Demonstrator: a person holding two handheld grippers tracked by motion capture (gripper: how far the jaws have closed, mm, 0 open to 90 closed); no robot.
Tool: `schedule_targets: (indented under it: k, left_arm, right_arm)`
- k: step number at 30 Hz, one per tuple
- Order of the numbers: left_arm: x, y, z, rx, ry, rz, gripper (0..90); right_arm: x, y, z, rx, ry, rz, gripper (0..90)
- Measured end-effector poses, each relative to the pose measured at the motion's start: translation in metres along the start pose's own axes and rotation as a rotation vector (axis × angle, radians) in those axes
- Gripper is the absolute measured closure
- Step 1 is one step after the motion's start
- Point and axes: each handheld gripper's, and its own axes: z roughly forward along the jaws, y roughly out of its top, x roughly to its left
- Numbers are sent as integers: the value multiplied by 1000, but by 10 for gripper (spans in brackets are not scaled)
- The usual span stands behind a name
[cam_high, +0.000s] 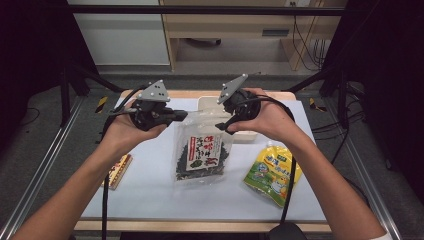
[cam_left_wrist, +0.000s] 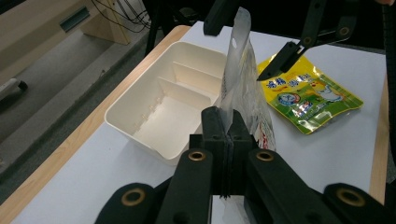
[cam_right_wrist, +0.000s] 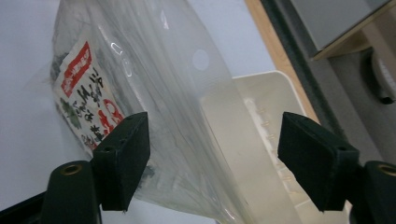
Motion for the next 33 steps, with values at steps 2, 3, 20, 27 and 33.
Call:
schedule_targets:
  k: [2,3,20,27,33]
  left_arm:
    - [-1,0,-1,1,-2,6,892]
    - [-2,0,-1,4,4,11,892]
    - [1,-22,-1,-63,104,-59,447]
    - [-3,-49,-9,-126,159,-149,225]
    - [-10,-80,1,-80,201,-193,112]
  right_arm:
    - [2,0,3,21,26,-14,344]
    - [4,1,4,31,39,-16,379]
    - [11,3,-11,45,210,22,843]
    - [0,7,-36,32,164,102,848]
    - [-16,12,-60,6,98,192,847]
